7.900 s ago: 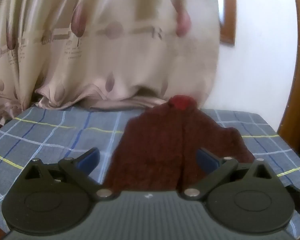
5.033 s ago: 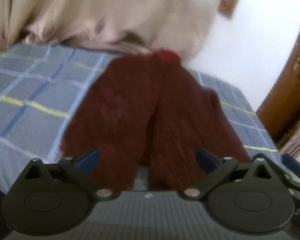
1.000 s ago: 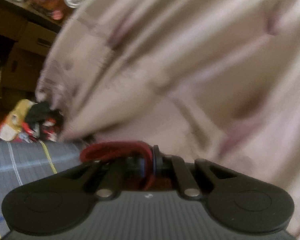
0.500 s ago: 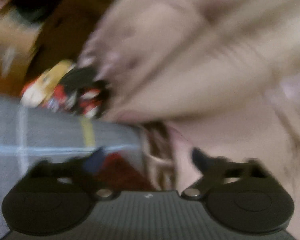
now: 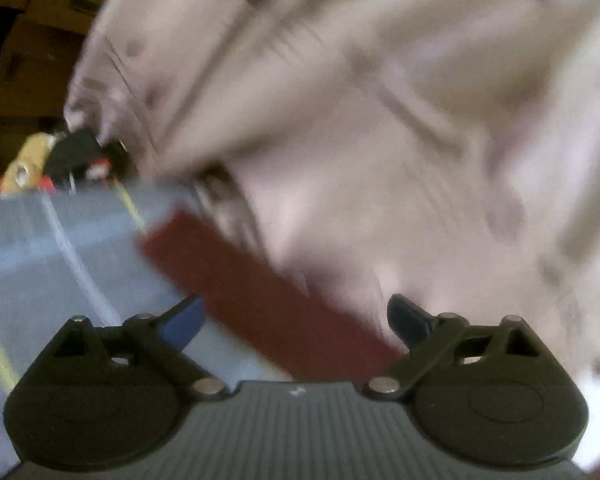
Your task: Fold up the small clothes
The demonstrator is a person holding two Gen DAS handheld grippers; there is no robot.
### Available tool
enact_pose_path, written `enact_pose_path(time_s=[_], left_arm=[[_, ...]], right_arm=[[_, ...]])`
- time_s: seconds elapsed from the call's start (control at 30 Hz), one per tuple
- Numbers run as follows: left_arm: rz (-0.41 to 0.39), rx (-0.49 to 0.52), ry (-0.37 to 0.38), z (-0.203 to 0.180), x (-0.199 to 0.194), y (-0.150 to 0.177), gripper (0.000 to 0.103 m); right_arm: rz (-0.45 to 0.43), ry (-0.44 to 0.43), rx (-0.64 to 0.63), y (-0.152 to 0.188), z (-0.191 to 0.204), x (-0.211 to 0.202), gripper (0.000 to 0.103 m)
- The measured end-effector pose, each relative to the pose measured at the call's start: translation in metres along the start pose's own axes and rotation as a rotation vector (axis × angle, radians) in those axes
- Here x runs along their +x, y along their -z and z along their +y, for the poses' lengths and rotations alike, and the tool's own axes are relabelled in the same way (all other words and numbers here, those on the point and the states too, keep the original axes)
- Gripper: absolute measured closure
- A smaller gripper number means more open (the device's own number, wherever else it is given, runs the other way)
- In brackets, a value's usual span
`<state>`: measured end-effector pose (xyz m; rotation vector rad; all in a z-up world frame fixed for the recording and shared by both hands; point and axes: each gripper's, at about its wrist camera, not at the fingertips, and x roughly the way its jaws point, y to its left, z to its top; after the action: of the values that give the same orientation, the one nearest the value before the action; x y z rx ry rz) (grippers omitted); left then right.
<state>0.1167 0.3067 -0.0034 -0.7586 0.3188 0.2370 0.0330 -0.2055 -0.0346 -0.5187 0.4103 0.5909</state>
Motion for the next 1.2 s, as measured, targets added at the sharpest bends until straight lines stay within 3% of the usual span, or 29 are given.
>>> enact_pose_path(time_s=[0.13, 0.27, 0.37, 0.43, 0.5, 0.53, 0.6, 0.63, 0.7, 0.83, 0.97, 1.2], left_arm=[[0.119, -0.041, 0.136, -0.017, -0.021, 0.081, 0.005], [0.212, -0.038, 0.177, -0.034, -0.020, 0.145, 0.005], [0.225, -0.011, 0.200, -0.041, -0.025, 0.174, 0.005], [0.189, 0.042, 0.195, -0.042, -0.030, 0.185, 0.005], [0.159, 0.085, 0.192, -0.044, -0.037, 0.194, 0.005], [0.153, 0.079, 0.196, -0.043, -0.038, 0.196, 0.005], [0.128, 0.063, 0.208, -0.039, -0.039, 0.193, 0.005], [0.122, 0.066, 0.196, -0.038, -0.040, 0.194, 0.005], [0.129, 0.062, 0.186, -0.038, -0.038, 0.196, 0.005], [0.135, 0.080, 0.166, -0.041, -0.036, 0.196, 0.005], [0.138, 0.086, 0.161, -0.041, -0.035, 0.196, 0.005], [0.142, 0.105, 0.133, -0.045, -0.032, 0.198, 0.004]], right_arm=[[0.005, 0.032, -0.070, 0.005, 0.016, -0.001, 0.010], [0.033, 0.031, -0.068, 0.005, 0.015, 0.001, 0.018], [0.059, 0.039, -0.128, 0.005, 0.024, 0.005, 0.021], [0.089, 0.023, -0.159, 0.005, 0.027, 0.009, 0.036], [0.131, 0.012, -0.116, 0.005, 0.022, 0.013, 0.057], [0.146, 0.004, -0.091, 0.004, 0.019, 0.014, 0.061], [0.153, 0.018, -0.080, 0.000, 0.014, 0.012, 0.085], [0.151, 0.026, -0.074, -0.002, 0.009, 0.009, 0.092], [0.110, 0.027, -0.047, -0.011, -0.009, -0.002, 0.095], [-0.011, 0.107, 0.061, -0.042, -0.083, -0.031, 0.095], [-0.080, 0.257, 0.247, -0.054, -0.204, -0.051, 0.095], [-0.088, 0.536, 0.657, 0.004, -0.430, -0.067, 0.095]])
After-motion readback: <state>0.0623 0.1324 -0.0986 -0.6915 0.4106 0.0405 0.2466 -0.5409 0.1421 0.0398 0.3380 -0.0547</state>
